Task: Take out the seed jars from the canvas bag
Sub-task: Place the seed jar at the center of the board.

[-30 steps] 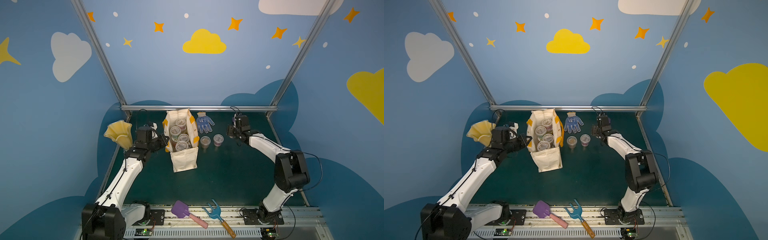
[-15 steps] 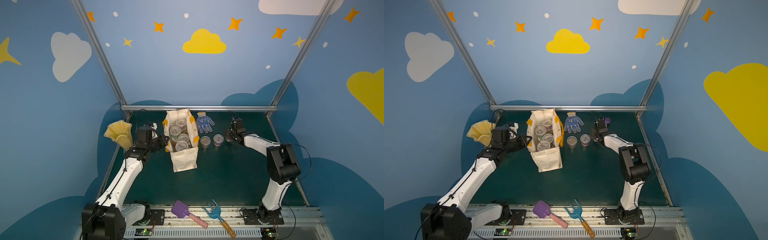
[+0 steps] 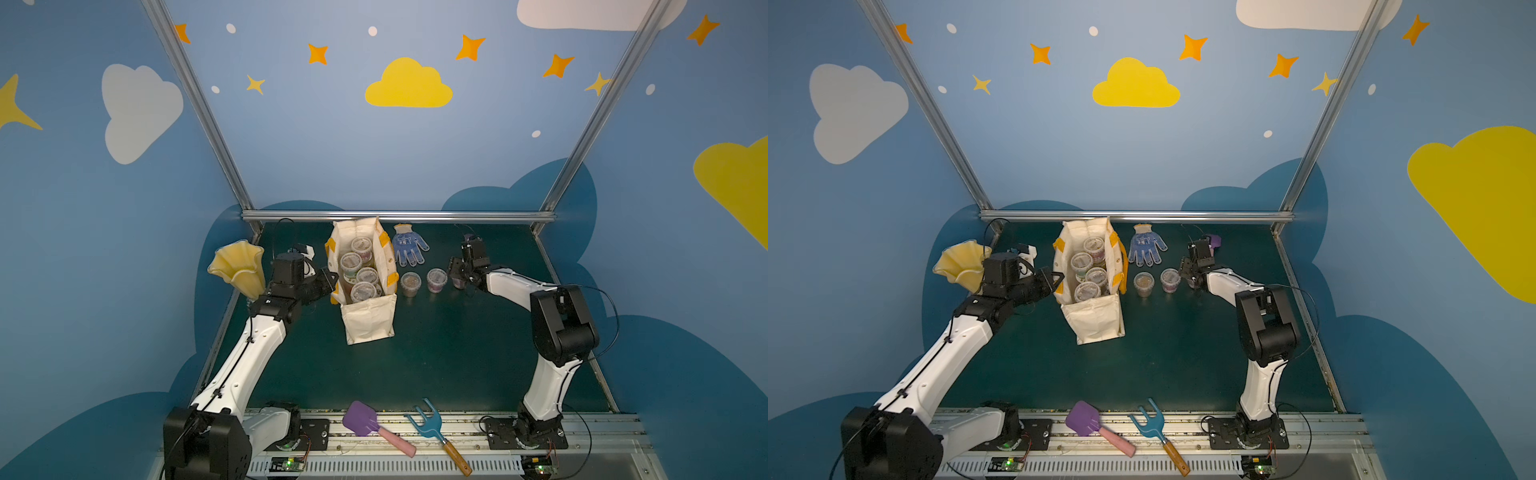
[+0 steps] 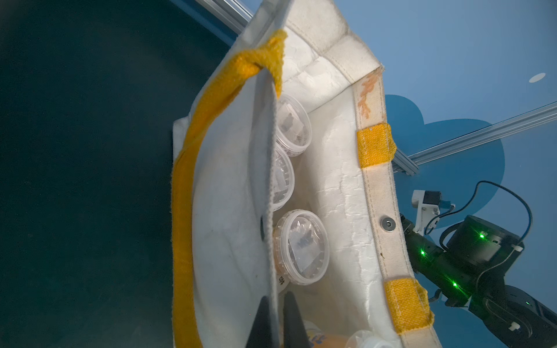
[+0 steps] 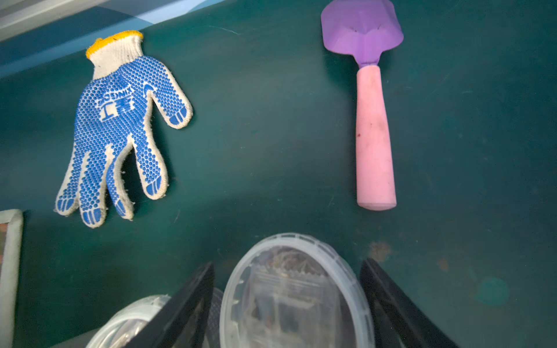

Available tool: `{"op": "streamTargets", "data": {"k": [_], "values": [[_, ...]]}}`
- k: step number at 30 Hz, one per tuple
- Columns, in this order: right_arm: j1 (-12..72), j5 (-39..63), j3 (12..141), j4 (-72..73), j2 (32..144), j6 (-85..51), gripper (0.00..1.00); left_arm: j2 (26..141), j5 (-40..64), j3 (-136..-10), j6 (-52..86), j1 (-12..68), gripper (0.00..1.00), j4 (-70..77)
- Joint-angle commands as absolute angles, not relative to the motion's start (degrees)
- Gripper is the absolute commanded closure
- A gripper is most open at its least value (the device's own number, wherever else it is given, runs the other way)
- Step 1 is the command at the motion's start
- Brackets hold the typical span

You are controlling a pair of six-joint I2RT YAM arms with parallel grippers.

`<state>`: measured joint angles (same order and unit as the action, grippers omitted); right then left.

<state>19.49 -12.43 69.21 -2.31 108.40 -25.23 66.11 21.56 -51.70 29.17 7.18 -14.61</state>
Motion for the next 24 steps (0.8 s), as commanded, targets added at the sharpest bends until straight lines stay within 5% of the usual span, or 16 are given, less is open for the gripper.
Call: {"op": "streamTargets", "data": {"k": [1, 15, 24], "values": [[19.61, -14.24, 68.25, -2.59, 107.01, -25.19, 0.22, 65.75, 22.5, -51.61, 28.15, 7.38, 0.95, -15.22], [19.53, -17.07, 68.39, -6.4, 98.44, -22.9, 0.15, 65.36, 22.73, -51.59, 28.3, 7.38, 0.95, -14.94], [24.32, 2.0, 75.8, -10.78, 88.88, -16.59, 0.15, 65.14, 23.03, -51.59, 28.37, 7.38, 0.95, -14.74]]}}
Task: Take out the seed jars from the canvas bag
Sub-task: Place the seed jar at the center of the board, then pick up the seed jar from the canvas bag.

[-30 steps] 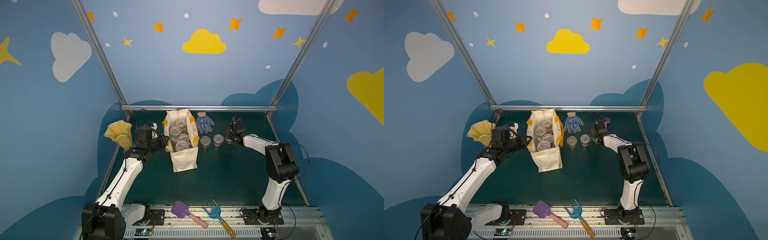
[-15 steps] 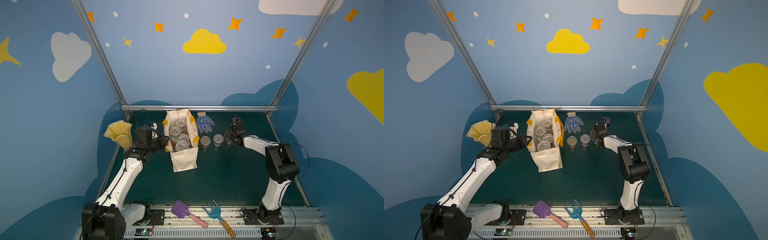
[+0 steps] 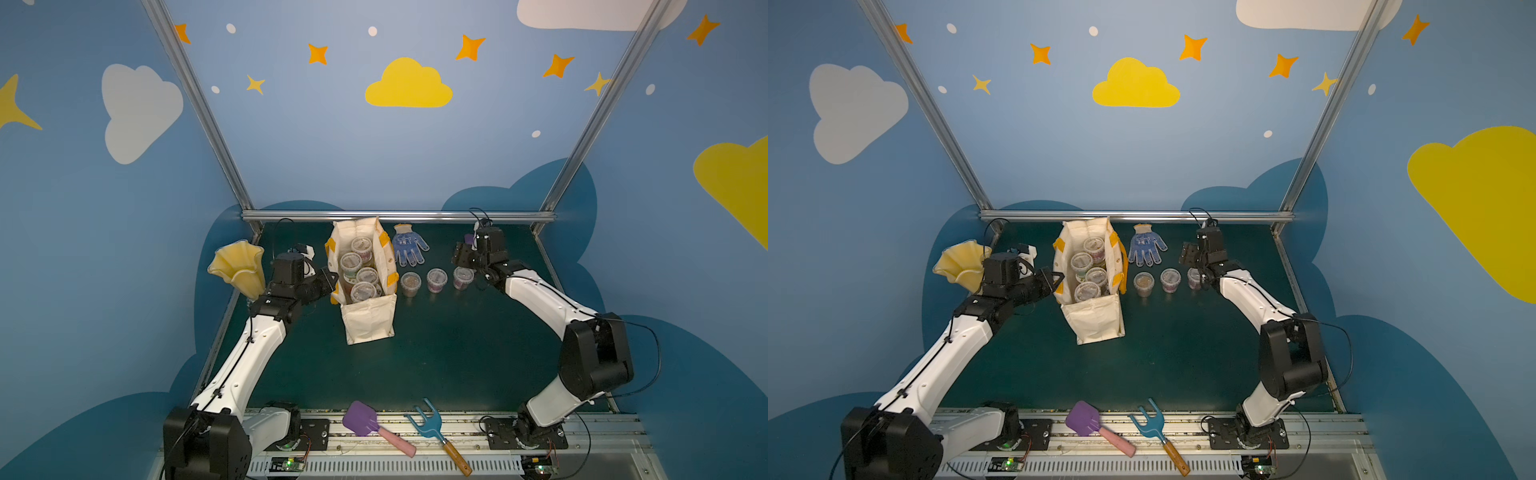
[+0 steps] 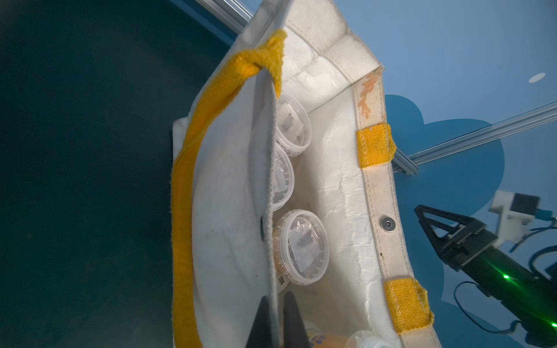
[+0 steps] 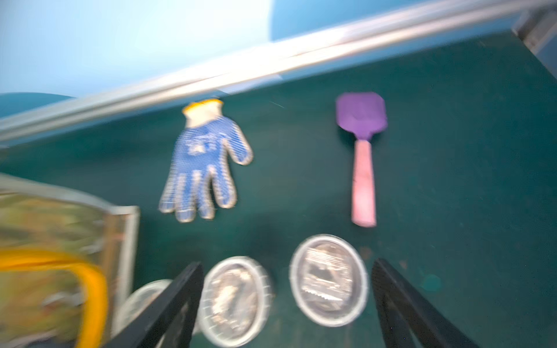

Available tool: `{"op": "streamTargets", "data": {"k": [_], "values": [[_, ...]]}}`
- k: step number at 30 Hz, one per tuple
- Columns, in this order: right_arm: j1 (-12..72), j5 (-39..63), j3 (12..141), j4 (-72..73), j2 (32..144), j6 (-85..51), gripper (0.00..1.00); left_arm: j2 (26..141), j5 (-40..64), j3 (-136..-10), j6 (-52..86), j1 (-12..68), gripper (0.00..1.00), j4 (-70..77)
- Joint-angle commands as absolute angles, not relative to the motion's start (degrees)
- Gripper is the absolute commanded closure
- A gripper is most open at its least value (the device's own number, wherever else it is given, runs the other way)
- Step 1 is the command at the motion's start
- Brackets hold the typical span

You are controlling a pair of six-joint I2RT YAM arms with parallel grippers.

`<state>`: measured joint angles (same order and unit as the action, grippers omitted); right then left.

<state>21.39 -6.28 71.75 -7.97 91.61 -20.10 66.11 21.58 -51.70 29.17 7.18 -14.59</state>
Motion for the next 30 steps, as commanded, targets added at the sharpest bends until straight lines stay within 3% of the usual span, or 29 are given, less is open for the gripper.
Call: {"op": "streamTargets", "data": {"k": [1, 6, 15, 30], "values": [[25.94, 3.14, 77.55, -12.15, 88.54, -15.71, 0.15, 65.05, 22.98, -51.59, 28.43, 7.38, 0.95, -14.76], [34.32, 10.45, 87.7, -20.32, 90.13, -10.59, 0.15, 64.94, 23.05, -51.51, 28.46, 7.38, 0.95, -14.65], [49.18, 4.35, 99.88, -33.27, 98.67, -6.96, 0.14, 64.7, 23.01, -50.72, 28.66, 7.37, 0.95, -14.26], [55.45, 0.78, 102.14, -36.77, 103.45, -10.83, 0.12, 64.23, 23.29, -50.1, 29.09, 7.37, 0.95, -13.91]]}}
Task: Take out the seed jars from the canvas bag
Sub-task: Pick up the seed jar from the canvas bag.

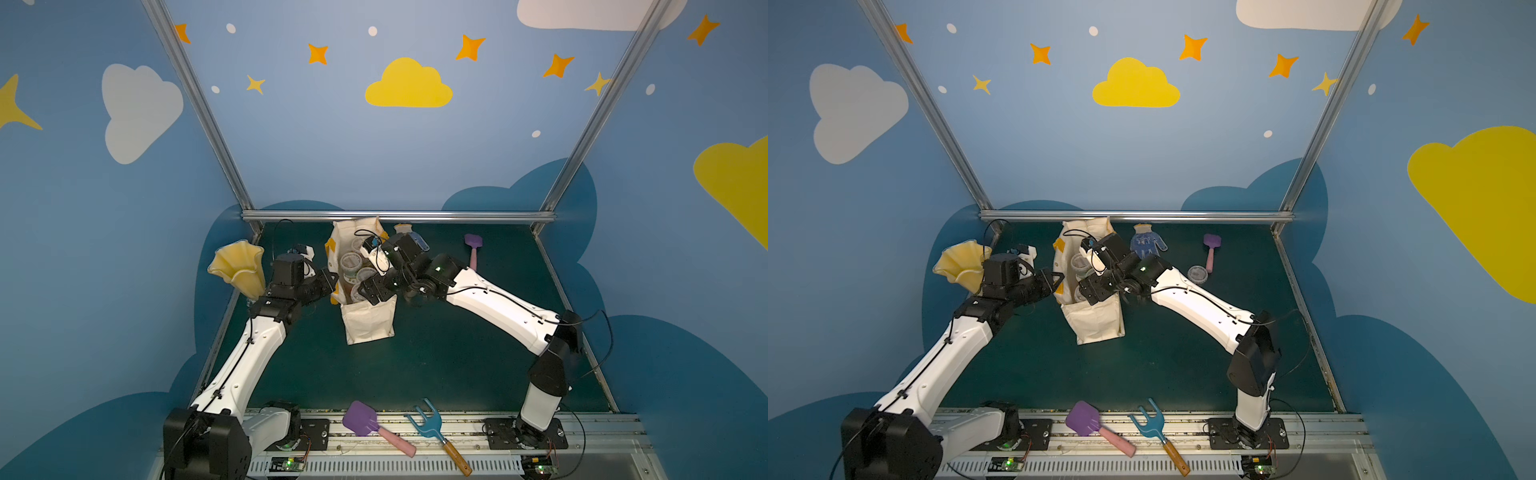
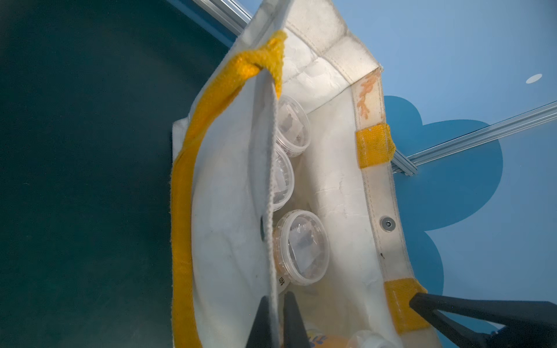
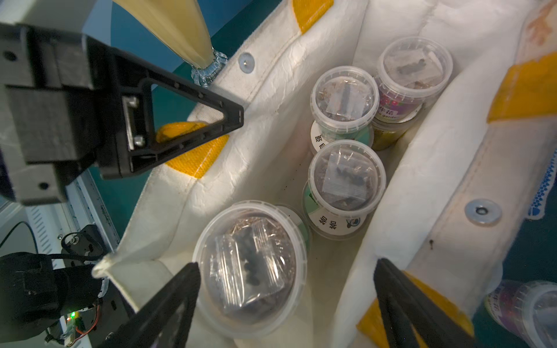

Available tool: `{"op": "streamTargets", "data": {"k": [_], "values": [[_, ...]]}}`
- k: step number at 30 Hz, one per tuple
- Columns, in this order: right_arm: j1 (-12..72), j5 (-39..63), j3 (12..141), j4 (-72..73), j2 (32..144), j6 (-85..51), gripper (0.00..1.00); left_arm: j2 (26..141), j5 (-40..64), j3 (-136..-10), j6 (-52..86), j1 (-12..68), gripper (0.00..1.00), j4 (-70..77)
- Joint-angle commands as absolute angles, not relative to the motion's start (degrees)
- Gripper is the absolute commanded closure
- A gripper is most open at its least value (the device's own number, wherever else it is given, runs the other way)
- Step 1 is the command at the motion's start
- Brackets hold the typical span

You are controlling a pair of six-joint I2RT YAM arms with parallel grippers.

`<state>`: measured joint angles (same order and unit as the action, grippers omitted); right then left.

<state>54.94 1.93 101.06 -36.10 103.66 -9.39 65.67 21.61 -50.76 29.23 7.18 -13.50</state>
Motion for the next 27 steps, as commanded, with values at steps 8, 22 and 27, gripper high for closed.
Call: {"op": "streamTargets", "data": {"k": [8, 22, 27], "values": [[56.78, 1.23, 103.28, -36.17, 104.6, -11.04, 0.09, 64.23, 23.18, -49.85, 29.57, 7.4, 0.95, -13.5], [57.93, -0.96, 105.71, -37.92, 108.18, -10.05, 0.09, 64.16, 23.29, -49.31, 29.59, 7.38, 0.95, -13.18], [58.26, -1.05, 106.58, -38.74, 109.31, -10.05, 0.09, 64.11, 23.3, -49.13, 29.66, 7.4, 0.95, -13.01]]}}
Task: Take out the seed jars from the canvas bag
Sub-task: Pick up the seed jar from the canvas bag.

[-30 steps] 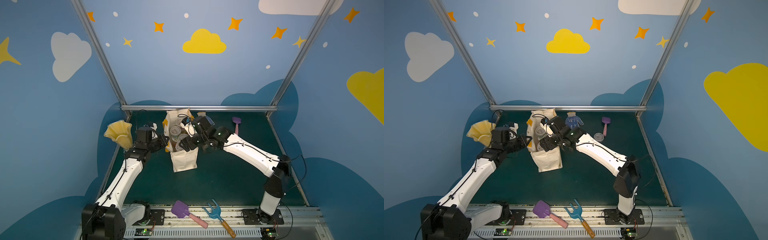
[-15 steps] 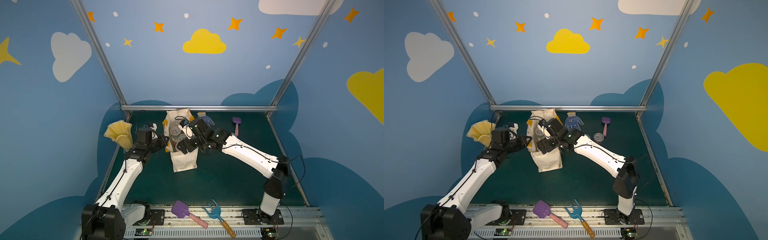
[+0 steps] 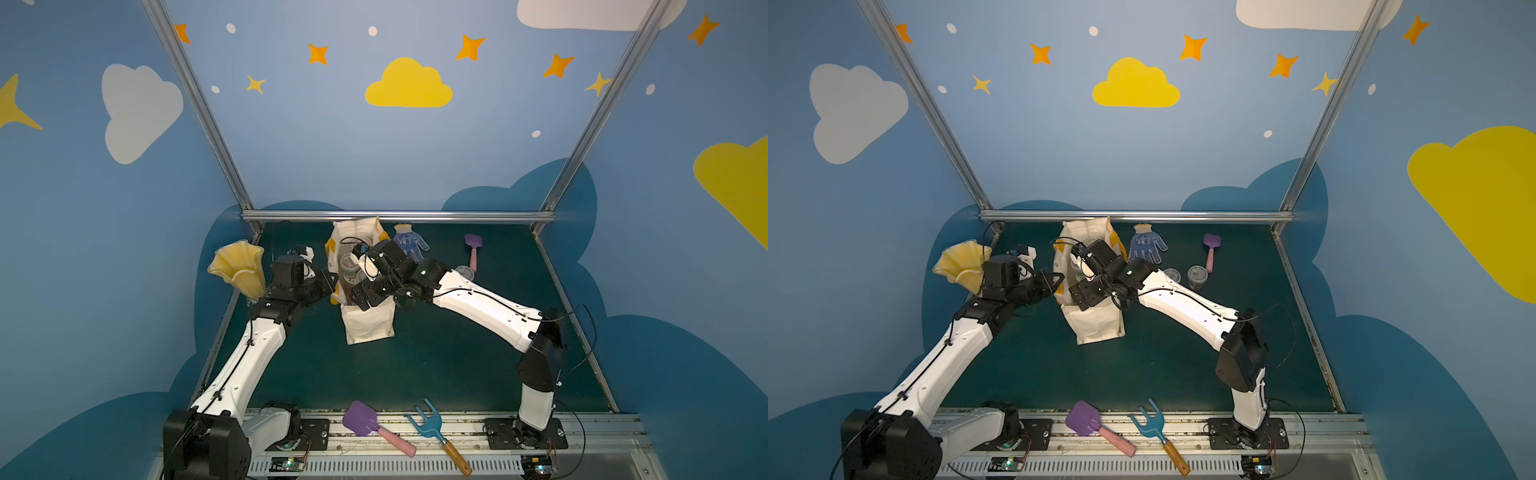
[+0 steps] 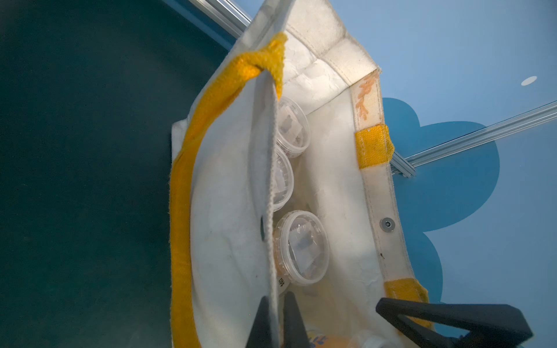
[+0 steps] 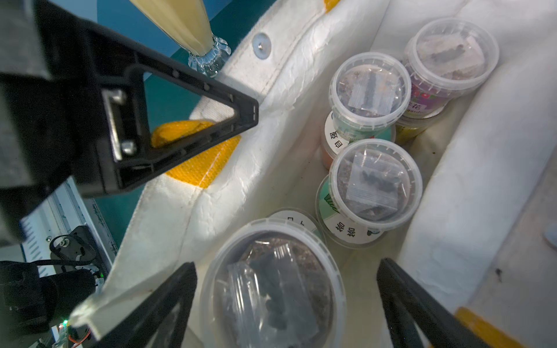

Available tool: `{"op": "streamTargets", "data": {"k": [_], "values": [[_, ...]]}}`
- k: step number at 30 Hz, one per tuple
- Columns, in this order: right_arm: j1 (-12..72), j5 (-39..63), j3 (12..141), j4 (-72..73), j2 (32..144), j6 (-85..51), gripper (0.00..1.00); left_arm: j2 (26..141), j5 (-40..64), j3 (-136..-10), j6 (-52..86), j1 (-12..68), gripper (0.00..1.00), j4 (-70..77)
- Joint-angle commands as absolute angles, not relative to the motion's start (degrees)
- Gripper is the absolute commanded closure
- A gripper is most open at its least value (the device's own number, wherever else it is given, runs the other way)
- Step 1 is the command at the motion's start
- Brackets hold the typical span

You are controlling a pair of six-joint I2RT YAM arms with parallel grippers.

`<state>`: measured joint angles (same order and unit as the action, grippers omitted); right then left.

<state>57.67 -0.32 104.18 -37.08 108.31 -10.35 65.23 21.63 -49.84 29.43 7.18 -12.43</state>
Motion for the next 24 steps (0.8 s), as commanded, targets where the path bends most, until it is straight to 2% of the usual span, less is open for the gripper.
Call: {"op": "streamTargets", "data": {"k": [1, 16, 24], "values": [[58.27, -1.02, 106.76, -38.97, 109.58, -10.06, 0.09, 64.13, 23.27, -49.13, 29.64, 7.33, 0.95, -13.0], [58.91, -1.76, 110.36, -43.94, 113.77, -9.49, 0.11, 64.16, 23.38, -49.13, 29.69, 7.38, 0.95, -12.92], [58.89, -1.87, 111.6, -43.55, 114.19, -10.23, 0.28, 64.2, 23.22, -49.13, 29.47, 7.38, 0.95, -13.06]]}}
